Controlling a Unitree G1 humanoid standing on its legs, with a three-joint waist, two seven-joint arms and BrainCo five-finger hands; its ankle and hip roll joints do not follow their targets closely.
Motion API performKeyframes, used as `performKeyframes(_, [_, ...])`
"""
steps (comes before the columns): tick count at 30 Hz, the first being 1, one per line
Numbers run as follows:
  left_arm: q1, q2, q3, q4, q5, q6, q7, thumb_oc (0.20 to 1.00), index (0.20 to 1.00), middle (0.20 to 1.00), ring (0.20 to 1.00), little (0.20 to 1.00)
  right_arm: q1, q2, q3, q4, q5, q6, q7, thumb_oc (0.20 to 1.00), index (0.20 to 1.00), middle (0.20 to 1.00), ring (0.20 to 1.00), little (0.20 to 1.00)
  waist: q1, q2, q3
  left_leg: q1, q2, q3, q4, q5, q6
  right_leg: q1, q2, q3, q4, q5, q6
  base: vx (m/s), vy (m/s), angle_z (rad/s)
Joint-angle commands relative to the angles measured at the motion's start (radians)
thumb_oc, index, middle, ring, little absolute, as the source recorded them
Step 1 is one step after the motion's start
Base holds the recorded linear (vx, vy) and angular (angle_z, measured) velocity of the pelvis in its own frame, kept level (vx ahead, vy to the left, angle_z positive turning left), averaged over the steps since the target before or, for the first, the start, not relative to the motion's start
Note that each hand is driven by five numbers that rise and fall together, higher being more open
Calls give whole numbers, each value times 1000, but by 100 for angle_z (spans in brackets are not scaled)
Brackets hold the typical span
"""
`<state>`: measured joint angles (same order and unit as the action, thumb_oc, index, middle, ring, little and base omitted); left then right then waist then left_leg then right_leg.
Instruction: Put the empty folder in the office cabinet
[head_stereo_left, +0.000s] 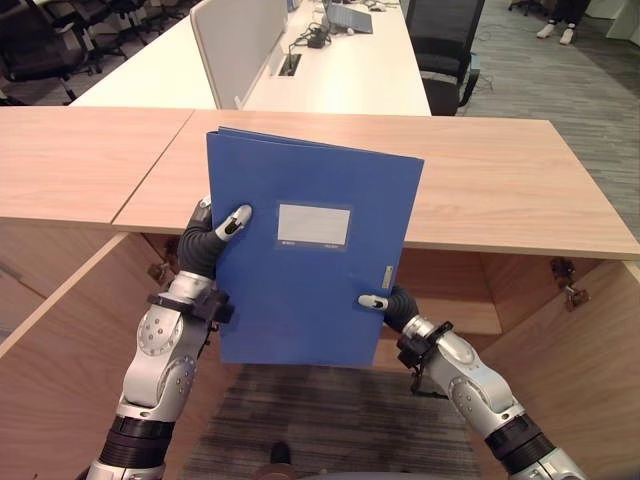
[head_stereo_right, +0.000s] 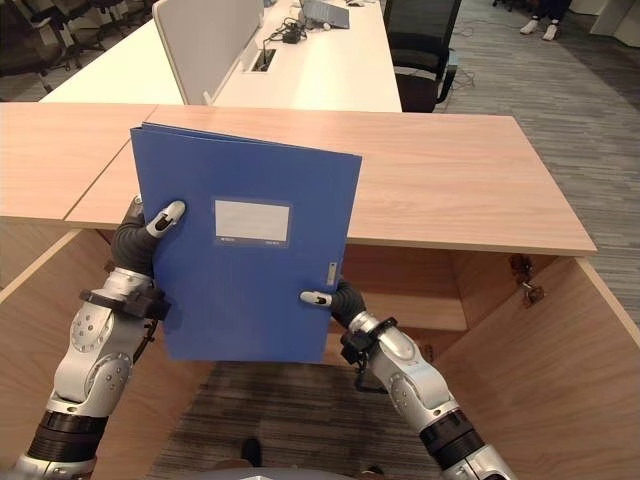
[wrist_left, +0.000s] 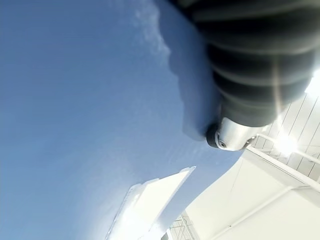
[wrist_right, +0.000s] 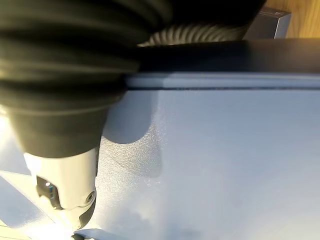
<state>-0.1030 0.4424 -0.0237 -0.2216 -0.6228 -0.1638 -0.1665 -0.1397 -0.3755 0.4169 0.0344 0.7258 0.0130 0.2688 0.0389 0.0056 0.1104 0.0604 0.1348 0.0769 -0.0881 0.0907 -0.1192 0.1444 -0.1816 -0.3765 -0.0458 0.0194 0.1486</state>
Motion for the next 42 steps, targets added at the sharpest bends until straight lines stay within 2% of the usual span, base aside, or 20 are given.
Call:
performKeyframes(1, [-52, 36, -22, -27, -17, -36, -49, 200, 200, 200, 200, 200, -68, 71, 53, -85, -6, -27, 61, 1000, 1000, 1000, 1000, 1000, -10, -29, -31, 9, -20, -19, 7, -73, 24, -69, -11, 95, 70, -46, 18, 0, 0, 0])
performKeyframes(24, [-64, 92, 30, -35, 1, -46, -62, 200, 200, 200, 200, 200, -41, 56, 45, -56, -42, -15, 86, 1000, 1000, 1000, 1000, 1000, -11, -25, -33, 10, -23, -17, 6, -74, 24, -66, -10, 93, 67, -43, 21, 0, 0, 0])
performKeyframes(42, [-72, 119, 78, -22, -4, -61, -44, 200, 200, 200, 200, 200, -32, 56, 22, -61, -10, -22, 83, 1000, 1000, 1000, 1000, 1000, -10, -26, -33, 9, -22, -20, 6, -74, 24, -69, -9, 93, 70, -46, 20, 0, 0, 0])
